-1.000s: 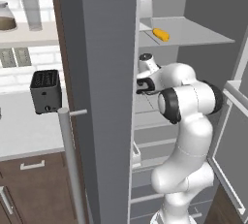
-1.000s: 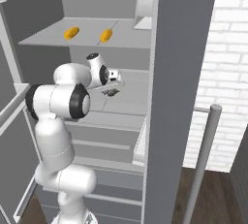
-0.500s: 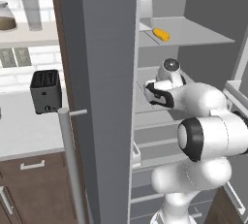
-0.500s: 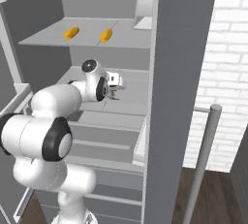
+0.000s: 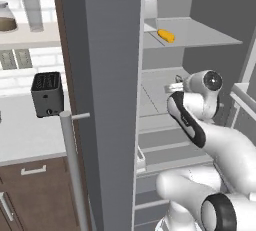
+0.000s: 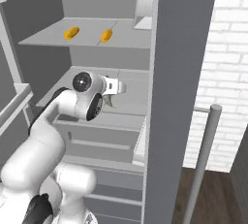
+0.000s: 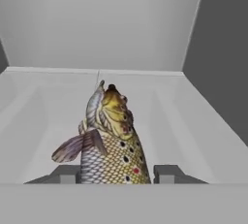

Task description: Place one corn and one fish in each tupperware on the nearby counter, to pack two identical lunches.

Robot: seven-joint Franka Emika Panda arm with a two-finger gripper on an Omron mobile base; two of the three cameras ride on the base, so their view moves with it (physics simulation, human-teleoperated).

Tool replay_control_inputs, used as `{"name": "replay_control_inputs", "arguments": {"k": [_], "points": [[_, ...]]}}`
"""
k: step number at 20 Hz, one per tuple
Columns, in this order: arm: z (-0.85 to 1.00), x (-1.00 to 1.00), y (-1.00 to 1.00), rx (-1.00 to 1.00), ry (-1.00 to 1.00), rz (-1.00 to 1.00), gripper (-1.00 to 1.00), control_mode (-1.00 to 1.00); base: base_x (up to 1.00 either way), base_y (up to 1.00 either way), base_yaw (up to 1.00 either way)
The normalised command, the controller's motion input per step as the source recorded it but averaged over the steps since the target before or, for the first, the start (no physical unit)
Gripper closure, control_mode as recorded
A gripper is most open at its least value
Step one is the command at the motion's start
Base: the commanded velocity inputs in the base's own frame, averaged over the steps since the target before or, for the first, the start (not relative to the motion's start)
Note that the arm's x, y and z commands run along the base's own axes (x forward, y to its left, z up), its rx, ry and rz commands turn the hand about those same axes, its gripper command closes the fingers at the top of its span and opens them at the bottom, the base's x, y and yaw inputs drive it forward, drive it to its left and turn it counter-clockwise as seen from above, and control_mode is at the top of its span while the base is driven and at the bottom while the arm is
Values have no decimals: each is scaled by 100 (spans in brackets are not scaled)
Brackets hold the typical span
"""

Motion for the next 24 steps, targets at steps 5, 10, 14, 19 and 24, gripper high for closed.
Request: {"name": "replay_control_inputs", "arguments": {"k": [5, 10, 14, 19, 24], "points": [[100, -100, -18, 4, 2, 2, 100, -100, 0, 0, 0], [54, -100, -3, 0, 20, 1, 100, -100, 0, 0, 0], [1, -100, 0, -3, 28, 0, 100, -100, 0, 0, 0], [-10, -60, 0, -2, 5, 4, 100, 100, -40, 0, 12], [0, 0, 0, 0, 0, 0, 100, 100, -99, 0, 65]]}}
